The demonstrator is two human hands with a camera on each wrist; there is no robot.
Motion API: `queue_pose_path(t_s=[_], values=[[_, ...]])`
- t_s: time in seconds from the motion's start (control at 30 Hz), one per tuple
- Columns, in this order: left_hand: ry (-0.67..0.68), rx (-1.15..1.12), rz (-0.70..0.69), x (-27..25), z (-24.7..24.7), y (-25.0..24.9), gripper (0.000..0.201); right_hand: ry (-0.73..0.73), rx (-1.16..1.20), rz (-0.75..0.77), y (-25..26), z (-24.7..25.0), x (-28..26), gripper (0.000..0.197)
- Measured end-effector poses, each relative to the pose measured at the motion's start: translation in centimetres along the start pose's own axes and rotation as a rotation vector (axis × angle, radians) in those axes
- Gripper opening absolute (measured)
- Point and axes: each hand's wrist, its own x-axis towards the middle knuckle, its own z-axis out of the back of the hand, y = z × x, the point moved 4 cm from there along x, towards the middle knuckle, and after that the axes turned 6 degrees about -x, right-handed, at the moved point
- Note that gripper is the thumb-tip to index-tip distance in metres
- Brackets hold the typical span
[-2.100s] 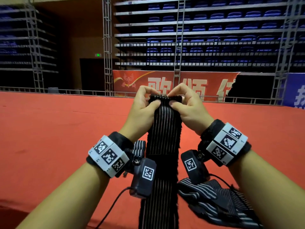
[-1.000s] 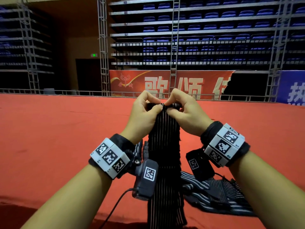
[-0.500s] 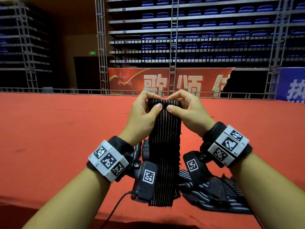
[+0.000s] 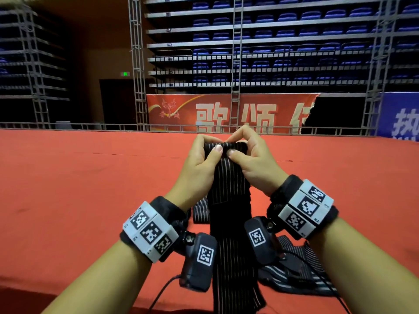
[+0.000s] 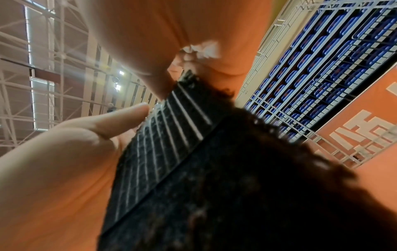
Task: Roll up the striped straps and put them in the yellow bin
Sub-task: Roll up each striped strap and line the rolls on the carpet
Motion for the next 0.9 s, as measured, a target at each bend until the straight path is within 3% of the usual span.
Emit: queue_pose_path(t_s=[0.3,0.47,0.67,0.9], values=[[0.020,0.148,-0.074,-0.1,0.2,0.9,0.006,0.019,0.081,-0.204,-1.9,0.1,-0.2,0.011],[-0.078,-0.025,0.023,-0.1,0.3,2.0,0.021,-0.034,0.156,-0.149,-2.1,0.0,-0.2,0.010],[-0.075,0.027,-0.046,0.0,1.0,2.1,0.010,-0.022,0.293,-0.229,-2.7,-0.4,-0.2,0.006],[-0.093,-0.071,0.065,-0.2,0.4,2.8,0.009,-0.008,0.267,-0.192,-2.7,-1.4,-0.1,0.016]])
